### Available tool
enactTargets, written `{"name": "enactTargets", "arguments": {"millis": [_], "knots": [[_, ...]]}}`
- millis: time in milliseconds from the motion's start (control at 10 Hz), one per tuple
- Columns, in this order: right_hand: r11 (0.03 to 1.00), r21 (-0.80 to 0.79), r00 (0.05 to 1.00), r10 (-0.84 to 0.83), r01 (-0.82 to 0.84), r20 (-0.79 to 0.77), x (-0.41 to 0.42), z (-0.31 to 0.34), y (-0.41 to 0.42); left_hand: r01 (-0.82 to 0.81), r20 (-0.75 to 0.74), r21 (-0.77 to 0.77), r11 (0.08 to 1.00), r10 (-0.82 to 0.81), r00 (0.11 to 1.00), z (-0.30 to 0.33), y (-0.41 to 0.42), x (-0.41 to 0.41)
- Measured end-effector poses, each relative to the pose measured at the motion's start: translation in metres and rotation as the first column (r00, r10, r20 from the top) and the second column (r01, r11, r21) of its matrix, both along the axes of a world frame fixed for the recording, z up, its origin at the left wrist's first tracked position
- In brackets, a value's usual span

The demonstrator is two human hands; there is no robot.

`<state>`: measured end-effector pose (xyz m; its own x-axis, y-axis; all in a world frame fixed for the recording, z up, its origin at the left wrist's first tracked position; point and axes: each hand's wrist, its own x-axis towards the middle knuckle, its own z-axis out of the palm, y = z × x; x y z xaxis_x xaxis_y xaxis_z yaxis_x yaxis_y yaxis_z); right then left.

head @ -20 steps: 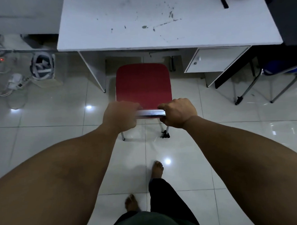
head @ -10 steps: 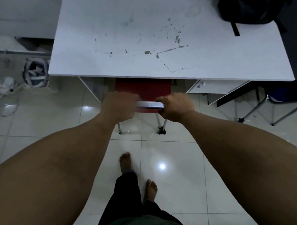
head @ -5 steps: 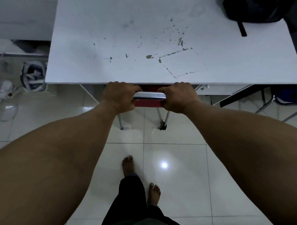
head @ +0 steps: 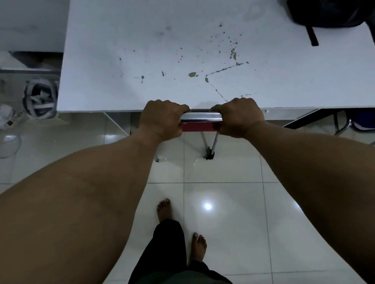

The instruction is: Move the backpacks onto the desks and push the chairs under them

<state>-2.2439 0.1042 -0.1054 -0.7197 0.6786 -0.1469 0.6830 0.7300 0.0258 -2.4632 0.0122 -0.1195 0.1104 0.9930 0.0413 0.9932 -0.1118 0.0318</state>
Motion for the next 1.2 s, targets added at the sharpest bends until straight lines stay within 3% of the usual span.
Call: {"name": "enactTargets", "arguments": {"millis": [300, 600, 800, 1100, 1200], "knots": [[0.984, -0.115, 0.989, -0.13, 0.137, 0.068, -0.009, 0.007, -0.004, -0.021, 0.146, -0.071, 0.997, 0.031, 0.989, 0.001, 0.007, -0.004], [0.905, -0.299, 0.952, -0.267, 0.301, 0.151, -0.018, 0.025, -0.016, 0.032, 0.283, -0.298, 0.954, 0.056, 0.957, 0.008, 0.011, -0.006], [0.916, -0.269, 0.929, -0.214, 0.299, 0.303, -0.028, 0.048, -0.018, 0.03, 0.237, -0.576, 0.817, 0.132, 0.962, 0.023, 0.019, -0.002], [0.883, -0.316, 0.914, -0.244, 0.347, 0.324, -0.032, 0.109, 0.014, -0.092, 0.043, -0.753, 0.651, 0.188, 0.981, 0.09, 0.053, 0.014], [0.879, -0.296, 0.897, -0.261, 0.374, 0.356, -0.033, 0.136, 0.02, -0.131, 0.042, -0.798, 0.588, 0.272, 0.961, 0.129, 0.06, 0.011]]}}
